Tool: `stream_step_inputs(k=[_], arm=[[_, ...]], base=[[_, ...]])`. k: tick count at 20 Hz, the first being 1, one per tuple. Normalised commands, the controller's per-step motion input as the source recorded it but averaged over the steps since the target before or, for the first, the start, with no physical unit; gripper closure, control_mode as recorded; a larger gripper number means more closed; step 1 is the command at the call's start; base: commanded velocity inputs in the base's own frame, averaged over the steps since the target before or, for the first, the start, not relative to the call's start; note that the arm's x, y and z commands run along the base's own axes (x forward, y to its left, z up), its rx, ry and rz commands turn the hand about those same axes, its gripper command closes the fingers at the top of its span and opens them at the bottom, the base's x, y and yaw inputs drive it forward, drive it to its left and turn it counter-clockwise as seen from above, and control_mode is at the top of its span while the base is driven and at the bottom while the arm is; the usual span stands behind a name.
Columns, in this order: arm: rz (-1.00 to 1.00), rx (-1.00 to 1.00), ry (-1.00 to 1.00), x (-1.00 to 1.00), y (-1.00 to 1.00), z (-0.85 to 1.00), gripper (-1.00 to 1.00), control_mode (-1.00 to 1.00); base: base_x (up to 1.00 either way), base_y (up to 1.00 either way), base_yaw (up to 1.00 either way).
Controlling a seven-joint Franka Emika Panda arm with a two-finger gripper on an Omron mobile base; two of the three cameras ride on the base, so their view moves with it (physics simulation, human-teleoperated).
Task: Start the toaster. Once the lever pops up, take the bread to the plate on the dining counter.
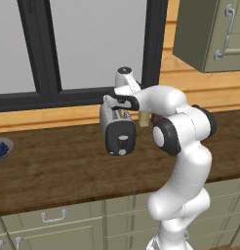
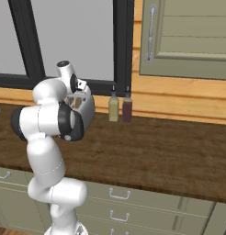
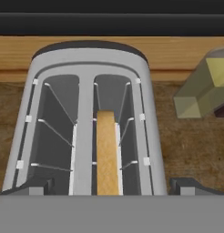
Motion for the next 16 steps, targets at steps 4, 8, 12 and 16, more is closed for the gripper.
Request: stream_step_inputs(k=[4,8,12,16], arm=[[0.00,0.02,0.00,-0.31,0.00,-0.02,-1.00,-1.00],[-0.01,0.01,0.00,-0.12,0.00,-0.13,-1.00,-1.00],[-0.02,0.00,0.00,0.00,-0.09,-0.20,-1.00,-1.00],[-0.02,0.00,0.00,0.00,-0.12,-0.08,-1.00,-1.00]], base=[[0.00,0.00,0.00],[0.00,0.00,0.00],[0.00,0.00,0.00],[0.00,0.00,0.00]])
